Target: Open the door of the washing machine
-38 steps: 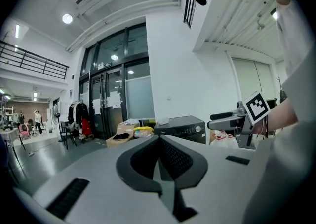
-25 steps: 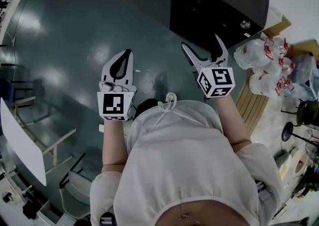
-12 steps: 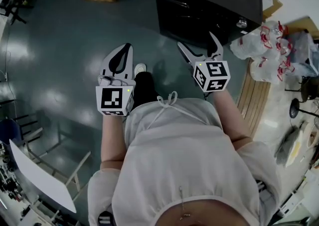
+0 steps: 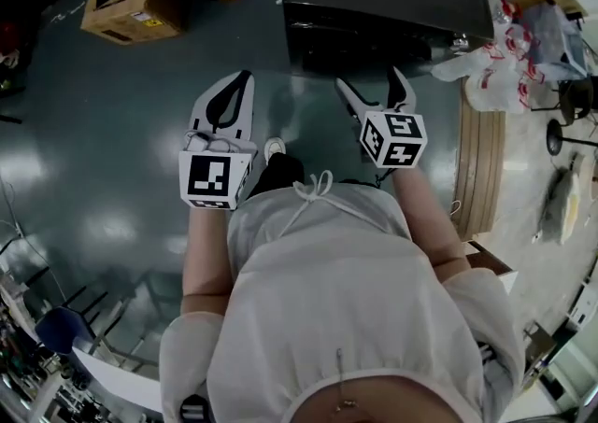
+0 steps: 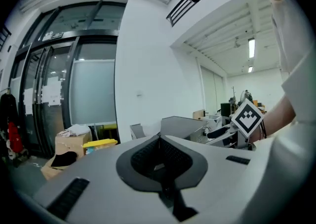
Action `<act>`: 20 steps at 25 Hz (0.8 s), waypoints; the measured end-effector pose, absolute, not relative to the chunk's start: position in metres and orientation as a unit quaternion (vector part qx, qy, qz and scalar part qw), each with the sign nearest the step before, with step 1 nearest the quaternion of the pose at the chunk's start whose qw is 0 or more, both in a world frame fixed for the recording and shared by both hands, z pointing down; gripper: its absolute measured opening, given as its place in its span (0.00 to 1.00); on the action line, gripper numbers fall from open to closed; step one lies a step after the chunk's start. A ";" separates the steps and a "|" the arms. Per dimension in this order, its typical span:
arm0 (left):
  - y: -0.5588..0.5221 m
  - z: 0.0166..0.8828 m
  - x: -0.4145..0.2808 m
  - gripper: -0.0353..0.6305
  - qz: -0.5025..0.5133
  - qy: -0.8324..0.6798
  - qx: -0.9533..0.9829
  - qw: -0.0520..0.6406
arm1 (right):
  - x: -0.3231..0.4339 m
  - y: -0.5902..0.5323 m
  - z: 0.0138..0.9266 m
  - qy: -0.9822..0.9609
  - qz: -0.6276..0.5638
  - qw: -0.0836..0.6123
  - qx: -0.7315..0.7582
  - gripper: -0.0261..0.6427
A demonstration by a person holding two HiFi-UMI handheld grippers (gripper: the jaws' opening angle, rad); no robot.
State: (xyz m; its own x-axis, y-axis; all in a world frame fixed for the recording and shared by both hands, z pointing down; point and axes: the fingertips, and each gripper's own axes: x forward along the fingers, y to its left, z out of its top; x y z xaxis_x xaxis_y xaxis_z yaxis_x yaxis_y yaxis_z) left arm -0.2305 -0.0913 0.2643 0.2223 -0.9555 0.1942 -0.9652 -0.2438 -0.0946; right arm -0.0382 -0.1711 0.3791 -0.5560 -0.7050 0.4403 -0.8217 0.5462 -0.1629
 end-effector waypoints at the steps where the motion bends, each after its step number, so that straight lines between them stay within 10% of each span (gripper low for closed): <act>1: -0.103 0.267 -0.237 0.09 0.101 -0.604 0.790 0.029 | -0.044 -0.176 0.388 -0.856 0.187 0.169 0.450 0.76; 20: -0.231 0.439 -0.302 0.09 0.137 -0.478 0.857 0.136 | -0.087 -0.244 0.637 -0.658 0.364 0.300 0.587 0.64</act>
